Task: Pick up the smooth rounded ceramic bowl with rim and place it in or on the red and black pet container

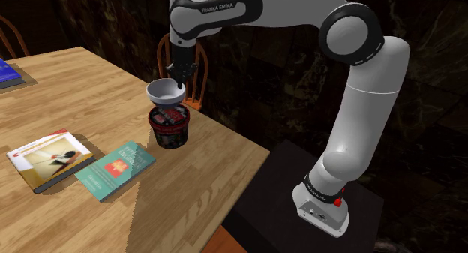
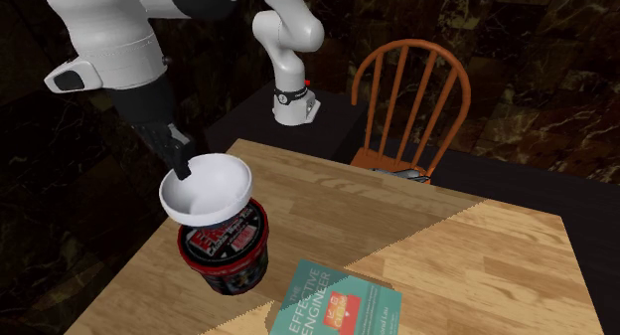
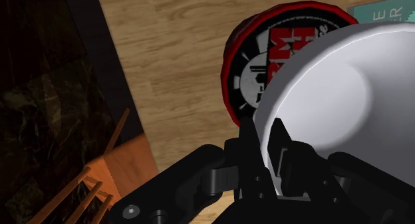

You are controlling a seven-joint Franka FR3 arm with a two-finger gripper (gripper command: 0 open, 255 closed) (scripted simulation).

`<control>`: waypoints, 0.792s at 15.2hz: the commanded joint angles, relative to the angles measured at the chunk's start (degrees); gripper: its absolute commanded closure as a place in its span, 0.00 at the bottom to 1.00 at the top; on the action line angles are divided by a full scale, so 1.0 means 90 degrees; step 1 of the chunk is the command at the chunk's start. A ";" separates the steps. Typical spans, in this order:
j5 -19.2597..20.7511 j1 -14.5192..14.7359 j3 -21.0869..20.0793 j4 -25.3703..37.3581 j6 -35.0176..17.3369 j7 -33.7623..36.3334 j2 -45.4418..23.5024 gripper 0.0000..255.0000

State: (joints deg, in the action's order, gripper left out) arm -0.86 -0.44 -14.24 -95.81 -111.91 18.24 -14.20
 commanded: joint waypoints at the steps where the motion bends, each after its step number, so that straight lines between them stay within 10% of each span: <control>1: 0.0012 0.0005 0.0003 -0.0115 -0.0174 0.0000 -0.0055 1.00; 12: 0.0044 0.0012 0.0015 -0.0496 -0.0698 -0.0006 -0.0202 1.00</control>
State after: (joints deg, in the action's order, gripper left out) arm -0.47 -0.33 -14.11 -100.25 -118.14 18.18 -16.01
